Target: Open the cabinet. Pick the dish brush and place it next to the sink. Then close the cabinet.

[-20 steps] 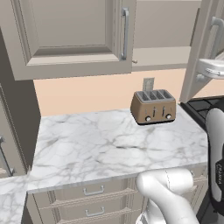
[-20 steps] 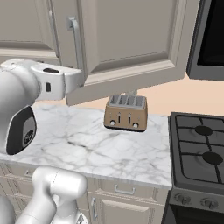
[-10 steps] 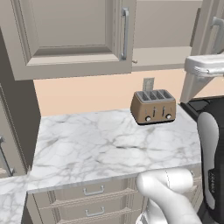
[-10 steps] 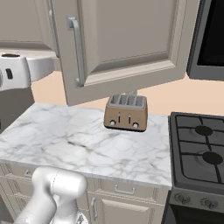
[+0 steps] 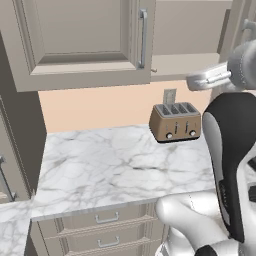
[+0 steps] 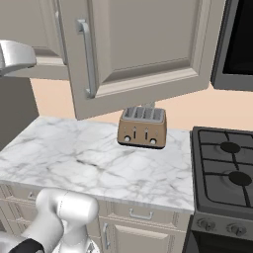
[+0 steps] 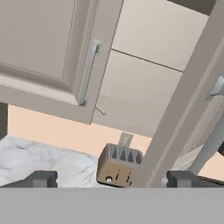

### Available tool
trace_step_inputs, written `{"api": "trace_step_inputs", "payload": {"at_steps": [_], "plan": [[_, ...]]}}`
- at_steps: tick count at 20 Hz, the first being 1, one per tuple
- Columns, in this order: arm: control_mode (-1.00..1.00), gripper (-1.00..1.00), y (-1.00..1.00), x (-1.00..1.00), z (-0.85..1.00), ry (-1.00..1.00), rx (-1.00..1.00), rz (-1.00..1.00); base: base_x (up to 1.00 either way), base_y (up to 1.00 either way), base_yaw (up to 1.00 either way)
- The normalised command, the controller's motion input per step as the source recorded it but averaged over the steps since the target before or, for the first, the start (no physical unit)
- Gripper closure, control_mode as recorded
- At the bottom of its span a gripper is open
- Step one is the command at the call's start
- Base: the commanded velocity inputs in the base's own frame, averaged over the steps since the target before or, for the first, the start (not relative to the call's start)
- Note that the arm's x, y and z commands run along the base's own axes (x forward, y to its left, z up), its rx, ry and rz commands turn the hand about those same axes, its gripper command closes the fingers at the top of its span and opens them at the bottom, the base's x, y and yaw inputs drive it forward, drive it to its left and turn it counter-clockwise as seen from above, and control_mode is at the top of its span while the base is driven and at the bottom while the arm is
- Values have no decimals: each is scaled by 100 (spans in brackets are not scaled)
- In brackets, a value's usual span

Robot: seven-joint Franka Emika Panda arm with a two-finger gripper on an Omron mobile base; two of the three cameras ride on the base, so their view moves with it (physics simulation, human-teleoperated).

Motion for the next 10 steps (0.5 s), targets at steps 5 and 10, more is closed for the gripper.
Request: {"api": "trace_step_inputs", "payload": {"at_steps": [5, 10], "plan": [[-100, -100, 21, 0, -20, 16, -24, 0, 0, 0, 0], [-100, -100, 15, 0, -46, -2, -23, 0, 0, 0, 0]]}}
